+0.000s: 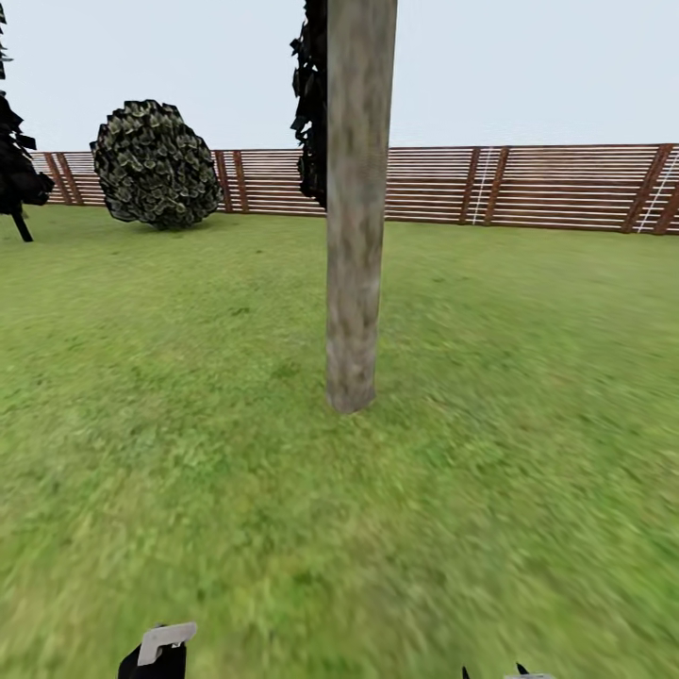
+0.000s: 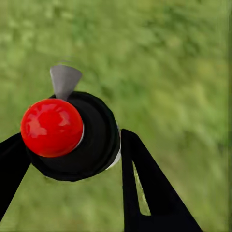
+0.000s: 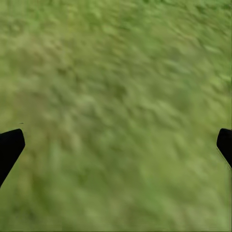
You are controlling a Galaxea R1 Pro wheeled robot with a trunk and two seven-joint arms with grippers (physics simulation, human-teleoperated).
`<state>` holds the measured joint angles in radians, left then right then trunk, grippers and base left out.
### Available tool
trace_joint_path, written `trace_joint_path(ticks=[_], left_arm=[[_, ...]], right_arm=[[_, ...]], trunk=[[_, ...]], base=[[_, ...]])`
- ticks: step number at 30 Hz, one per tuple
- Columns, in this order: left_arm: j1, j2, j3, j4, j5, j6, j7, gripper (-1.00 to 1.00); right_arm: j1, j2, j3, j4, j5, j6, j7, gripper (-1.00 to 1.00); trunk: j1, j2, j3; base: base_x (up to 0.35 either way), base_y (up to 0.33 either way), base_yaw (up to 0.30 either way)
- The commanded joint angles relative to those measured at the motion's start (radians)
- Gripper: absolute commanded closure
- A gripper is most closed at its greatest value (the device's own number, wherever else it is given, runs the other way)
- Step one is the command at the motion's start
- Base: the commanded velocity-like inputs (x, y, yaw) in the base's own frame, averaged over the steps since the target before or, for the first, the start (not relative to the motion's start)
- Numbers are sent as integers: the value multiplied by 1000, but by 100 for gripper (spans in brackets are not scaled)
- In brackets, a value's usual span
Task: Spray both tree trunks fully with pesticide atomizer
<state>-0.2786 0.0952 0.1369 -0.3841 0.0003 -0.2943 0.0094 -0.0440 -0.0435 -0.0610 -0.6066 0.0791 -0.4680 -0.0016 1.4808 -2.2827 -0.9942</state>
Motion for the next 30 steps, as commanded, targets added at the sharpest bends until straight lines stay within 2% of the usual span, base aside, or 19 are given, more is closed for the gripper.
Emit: trace_joint_path(ticks=[1, 17, 30], left_arm=[[-1, 0, 1, 1, 0, -3, 1, 100], [0, 1, 2, 1, 0, -3, 1, 100], [-1, 1, 2, 1, -1, -3, 2, 100]], right_arm=[[-1, 1, -3, 0, 8, -3, 0, -100], [-1, -2, -11, -6, 7, -4, -3, -100], [-1, -3, -14, -5, 5, -4, -5, -100]], trunk=[[0, 0, -1], [0, 0, -2], [0, 0, -20]], base=[[337, -78, 0], [337, -79, 0], [303, -131, 0]])
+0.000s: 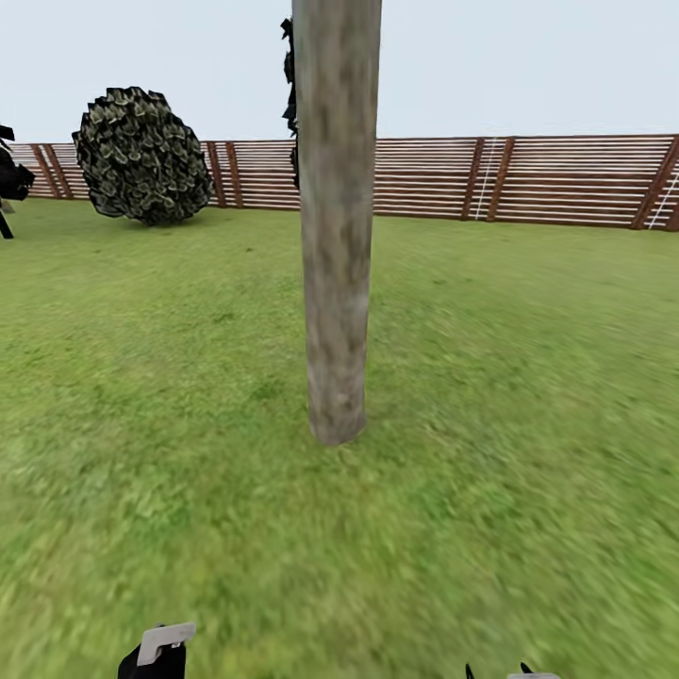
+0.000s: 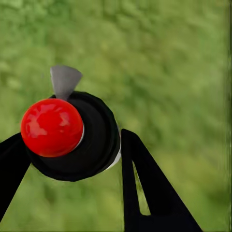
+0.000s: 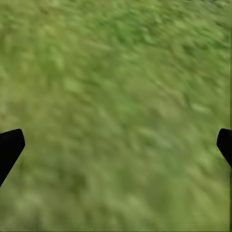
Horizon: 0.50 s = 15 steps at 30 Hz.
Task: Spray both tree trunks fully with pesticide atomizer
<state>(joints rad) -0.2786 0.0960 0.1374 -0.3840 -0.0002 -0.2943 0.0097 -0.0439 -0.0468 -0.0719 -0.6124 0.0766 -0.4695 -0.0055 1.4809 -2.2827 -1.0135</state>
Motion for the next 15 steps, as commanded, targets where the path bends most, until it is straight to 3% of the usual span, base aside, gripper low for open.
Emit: trace_joint_path(ticks=[1, 7, 10, 11, 13, 15], left_arm=[[-1, 0, 2, 0, -1, -3, 1, 100], [-1, 0, 2, 0, -1, -2, 1, 100], [-2, 0, 1, -11, -7, 0, -1, 100], [-3, 1, -1, -13, -10, 2, -6, 100], [-8, 13, -8, -15, -15, 5, -16, 100], [-14, 42, -15, -18, -32, 7, -61, 100]], right_arm=[[-1, 0, -3, 1, 8, -3, -1, -100], [-2, -1, -3, -10, 8, -2, 0, -100], [-2, -1, 3, -78, 15, 0, 7, -100], [-2, -1, 7, -132, 33, 3, 10, -100], [-5, -1, 10, -196, 116, 19, 13, -100], [-28, 0, 11, -215, 226, 47, 17, -100]], trunk=[[0, 0, -2], [0, 0, -8], [0, 0, -8], [0, 0, -8], [0, 0, -8], [0, 0, -8]], base=[[256, -178, 0], [209, -209, 0], [172, -233, 0], [187, -232, 0], [211, -219, 0], [228, -203, 0]])
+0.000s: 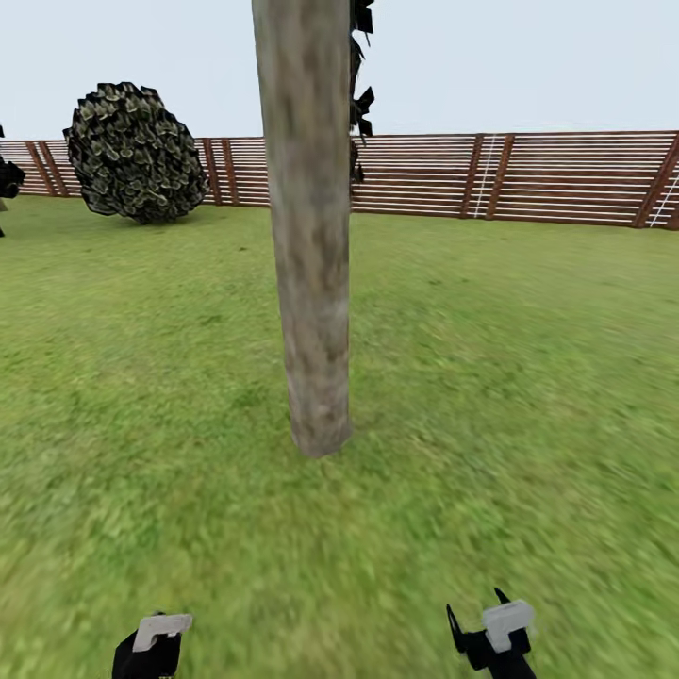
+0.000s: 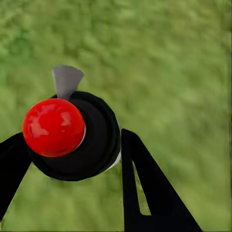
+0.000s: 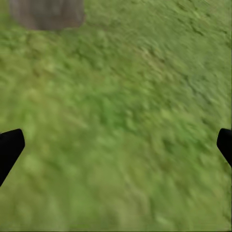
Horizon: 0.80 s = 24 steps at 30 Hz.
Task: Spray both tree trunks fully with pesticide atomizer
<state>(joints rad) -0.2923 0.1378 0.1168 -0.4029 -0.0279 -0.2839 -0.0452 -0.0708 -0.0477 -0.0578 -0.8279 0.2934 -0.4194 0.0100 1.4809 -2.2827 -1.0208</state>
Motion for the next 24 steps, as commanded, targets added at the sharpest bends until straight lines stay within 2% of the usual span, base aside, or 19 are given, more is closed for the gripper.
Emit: trace_joint_path(ticks=[1, 2, 3, 4, 6, 7, 8, 9, 11, 12, 13, 16, 21, 23, 24], left_arm=[[-8, 19, -2, 0, -26, -1, -56, 100], [-48, 66, -17, -2, -103, 3, -223, 100], [-67, 83, -19, -1, -135, 5, -293, 100], [-77, 91, -20, -1, -151, 6, -328, 100], [-115, 118, -23, -1, -212, 16, -458, 100], [-147, 132, -24, -1, -262, 40, -547, 100], [-170, 139, -24, -1, -298, 67, -604, 100], [-216, 146, -24, -1, -381, 132, -716, 100], [-259, 147, -24, -1, -470, 177, -819, 100], [-278, 145, -24, -1, -513, 190, -862, 100], [-286, 144, -24, -2, -533, 194, -881, 100], [-327, 137, -24, -2, -629, 210, -957, 100], [-326, 108, -50, -31, -599, 182, -950, 100], [-327, 118, -37, -42, -610, 172, -950, 100], [-327, 112, -32, -47, -616, 166, -949, 100]], right_arm=[[-25, 1, -2, -2, 72, 13, 14, -100], [-100, 7, -1, -3, 207, 49, 126, -100], [-130, 9, -1, -2, 249, 65, 201, -100], [-143, 9, -1, -3, 268, 74, 243, -100], [-196, 11, -2, -3, 324, 116, 416, -100], [-236, 11, -2, -3, 347, 146, 531, -100], [-261, 11, -2, -3, 357, 164, 593, -100], [-308, 12, -1, -3, 372, 192, 684, -100], [-346, 14, 6, -3, 387, 216, 760, -100], [-362, 15, 21, -3, 395, 228, 801, -100], [-370, 16, 30, -4, 398, 234, 823, -100], [-409, 20, 98, -5, 410, 263, 924, -100], [-419, 49, 125, 23, 406, 269, 934, -100], [-410, 60, 114, 11, 404, 262, 923, -100], [-409, 66, 108, 13, 404, 263, 920, -100]], trunk=[[0, 0, -1], [0, 0, -1], [0, 0, -1], [0, 0, -1], [0, 0, -1], [0, 0, -1], [0, 0, -1], [0, 0, -1], [0, 0, -1], [0, 0, -1], [0, 0, -1], [0, 0, -1], [0, 0, -1], [0, 0, -1], [0, 0, -1]], base=[[217, -174, 0], [77, -61, 0], [50, -39, 0], [40, -31, 0], [21, -16, 0], [8, -7, 0], [5, -4, 0], [2, -2, 0], [1, -1, 0], [0, 0, 0], [0, 0, 0], [0, 0, 0], [0, 0, 0], [0, 0, 0], [0, 0, 0]])
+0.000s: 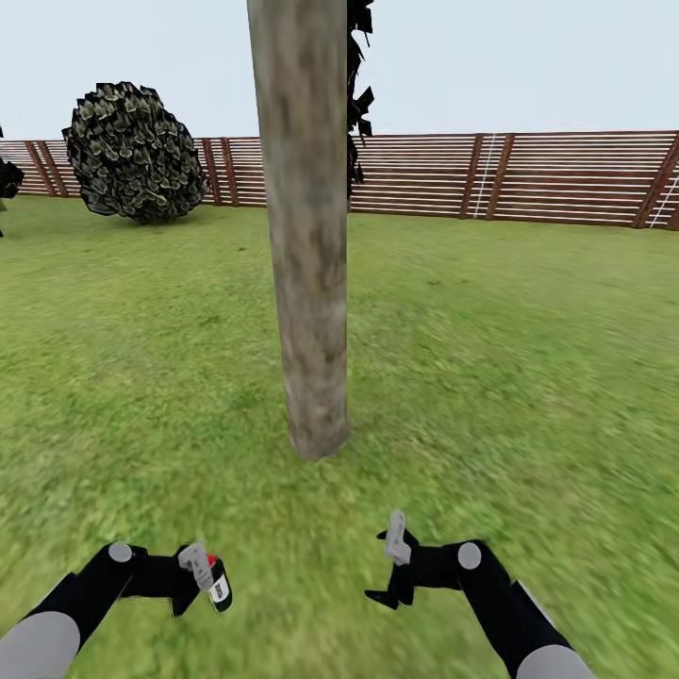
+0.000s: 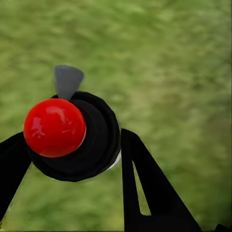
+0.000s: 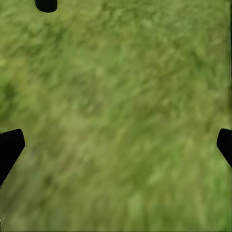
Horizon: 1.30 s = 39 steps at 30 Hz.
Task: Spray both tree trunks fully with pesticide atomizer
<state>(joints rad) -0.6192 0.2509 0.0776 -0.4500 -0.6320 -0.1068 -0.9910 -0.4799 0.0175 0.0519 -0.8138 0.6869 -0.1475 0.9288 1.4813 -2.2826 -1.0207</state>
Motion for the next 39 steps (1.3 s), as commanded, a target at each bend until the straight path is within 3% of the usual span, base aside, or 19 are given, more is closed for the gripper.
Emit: trace_joint_path(ticks=[1, 3, 4, 9, 15, 16, 17, 21, 31, 35, 39], left_arm=[[0, -7, 13, -6, -16, -16, -3, 100], [-1, -18, 25, -13, -26, -17, -3, 100], [-2, -24, 29, -13, -31, -18, -3, 100], [-4, -52, 27, -14, -37, -20, -3, 100], [-8, -57, -6, -15, -35, -23, -3, 100], [-8, -60, -83, -15, -36, -23, -3, 100], [-8, -64, -88, -15, -36, -23, -3, 100], [-9, -80, -95, -17, -37, -24, -4, 100], [-7, -115, -112, -37, -39, -102, -5, 100], [-7, -134, -204, -39, -42, -101, -5, 100], [-7, -170, -229, -42, -44, -100, -5, 100]], right_arm=[[0, 6, -7, 4, 10, -8, 1, -100], [0, 17, -18, 10, 10, -8, 3, -100], [0, 19, -24, 12, 10, -8, 5, 100], [0, 23, -27, 13, 8, -8, 8, 100], [0, 48, -23, 12, 9, -8, 11, 100], [-1, 51, -23, 12, 9, -8, 11, 100], [-1, 61, -23, 12, 9, -8, 12, 100], [-4, 91, -23, 7, 10, -7, 77, 100], [-11, 97, -24, 1, 8, -7, 117, 100], [-12, 98, -24, 1, 8, -8, 117, 100], [-14, 98, -24, 1, 8, -9, 117, 100]], trunk=[[0, 0, -1], [0, 0, -1], [0, 0, -1], [0, 0, -1], [0, 0, -1], [0, 0, -1], [0, 0, -1], [0, 0, -1], [0, 0, -1], [0, 0, -1], [0, 0, -1]], base=[[0, 0, 0], [0, 0, 0], [0, 0, 0], [0, 0, 0], [0, 0, 0], [0, 0, 0], [0, 0, 0], [0, 0, 0], [0, 0, 0], [0, 0, 0], [0, 0, 0]])
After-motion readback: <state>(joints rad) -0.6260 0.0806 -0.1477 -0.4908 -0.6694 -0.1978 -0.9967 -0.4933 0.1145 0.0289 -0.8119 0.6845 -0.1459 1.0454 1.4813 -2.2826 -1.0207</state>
